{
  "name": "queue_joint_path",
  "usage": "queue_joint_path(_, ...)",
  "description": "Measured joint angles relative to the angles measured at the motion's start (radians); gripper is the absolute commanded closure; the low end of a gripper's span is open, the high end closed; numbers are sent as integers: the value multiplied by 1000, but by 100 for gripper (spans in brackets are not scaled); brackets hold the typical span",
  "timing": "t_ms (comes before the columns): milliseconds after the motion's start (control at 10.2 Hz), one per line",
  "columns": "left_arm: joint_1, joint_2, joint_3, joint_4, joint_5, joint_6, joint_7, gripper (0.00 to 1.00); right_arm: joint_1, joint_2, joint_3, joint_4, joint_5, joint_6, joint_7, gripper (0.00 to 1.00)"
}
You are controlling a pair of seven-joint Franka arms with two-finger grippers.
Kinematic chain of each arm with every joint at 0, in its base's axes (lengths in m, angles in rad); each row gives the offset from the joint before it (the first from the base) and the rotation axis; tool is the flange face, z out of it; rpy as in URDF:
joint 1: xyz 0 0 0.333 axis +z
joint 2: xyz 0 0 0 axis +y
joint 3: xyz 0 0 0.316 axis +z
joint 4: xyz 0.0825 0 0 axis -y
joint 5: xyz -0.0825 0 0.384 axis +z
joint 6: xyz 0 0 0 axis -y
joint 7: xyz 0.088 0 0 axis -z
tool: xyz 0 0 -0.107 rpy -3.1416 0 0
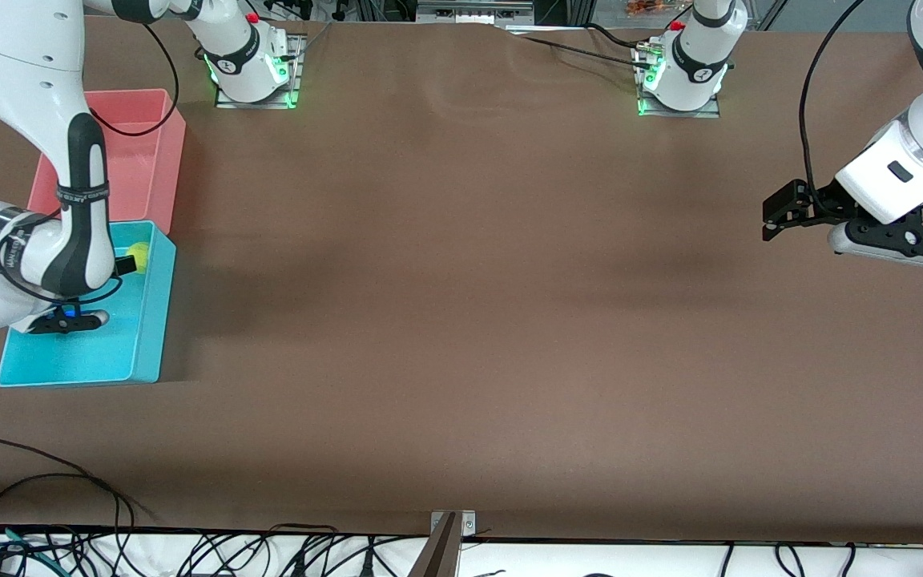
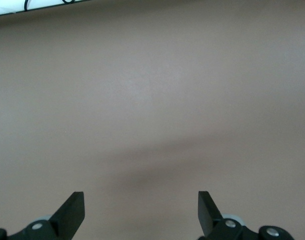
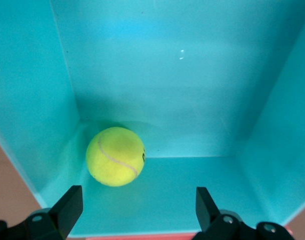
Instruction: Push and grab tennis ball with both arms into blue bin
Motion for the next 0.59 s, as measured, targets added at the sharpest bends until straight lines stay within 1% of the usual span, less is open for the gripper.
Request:
queue_joint_path(196,0,0,0,0,0,0,0,0,-4,-5,-20,83,0,-64,0,0)
queue_joint_path(393,0,0,0,0,0,0,0,0,-4,-14,-24,205,0,-150,0,0)
queue_joint_path(589,0,0,0,0,0,0,0,0,-1,-26,-23,298,0,-184,36,0)
